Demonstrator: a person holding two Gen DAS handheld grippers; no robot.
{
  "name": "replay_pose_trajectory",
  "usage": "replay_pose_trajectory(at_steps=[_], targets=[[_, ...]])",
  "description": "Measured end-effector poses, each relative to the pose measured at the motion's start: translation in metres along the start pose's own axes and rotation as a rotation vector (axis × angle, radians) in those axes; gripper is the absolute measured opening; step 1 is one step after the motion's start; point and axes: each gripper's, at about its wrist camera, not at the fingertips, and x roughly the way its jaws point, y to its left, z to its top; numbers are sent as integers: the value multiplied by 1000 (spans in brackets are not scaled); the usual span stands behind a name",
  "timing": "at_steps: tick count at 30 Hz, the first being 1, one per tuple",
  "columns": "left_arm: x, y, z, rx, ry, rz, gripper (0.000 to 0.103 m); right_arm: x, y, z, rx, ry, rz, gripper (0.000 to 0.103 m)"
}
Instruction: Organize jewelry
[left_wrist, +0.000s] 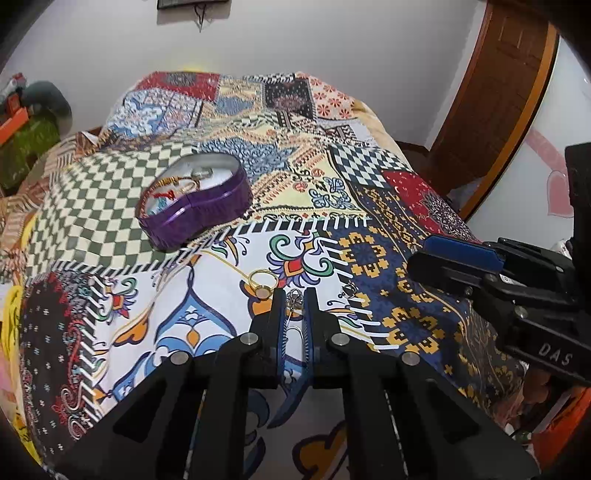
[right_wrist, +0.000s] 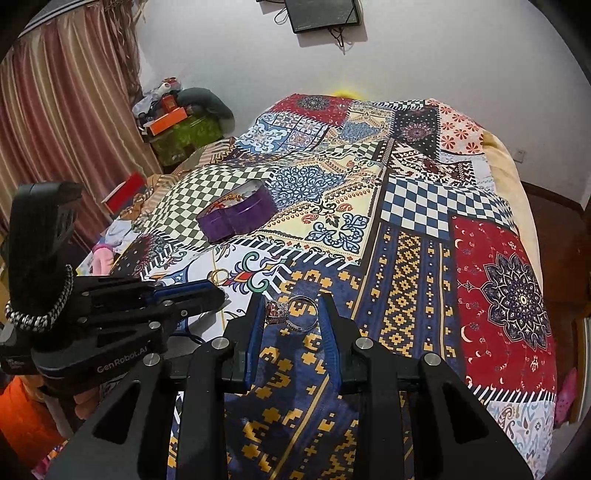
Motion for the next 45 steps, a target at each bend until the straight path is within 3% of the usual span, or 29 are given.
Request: replay_pose_trajectory(at_steps=[27,45], targets=[[-95,40,25,-37,-238,53,6,-26,43,45,-83,-130,-12,27],[-85,82,48,-69,-283,92,4,21,58,74,-125,-114,11,27]])
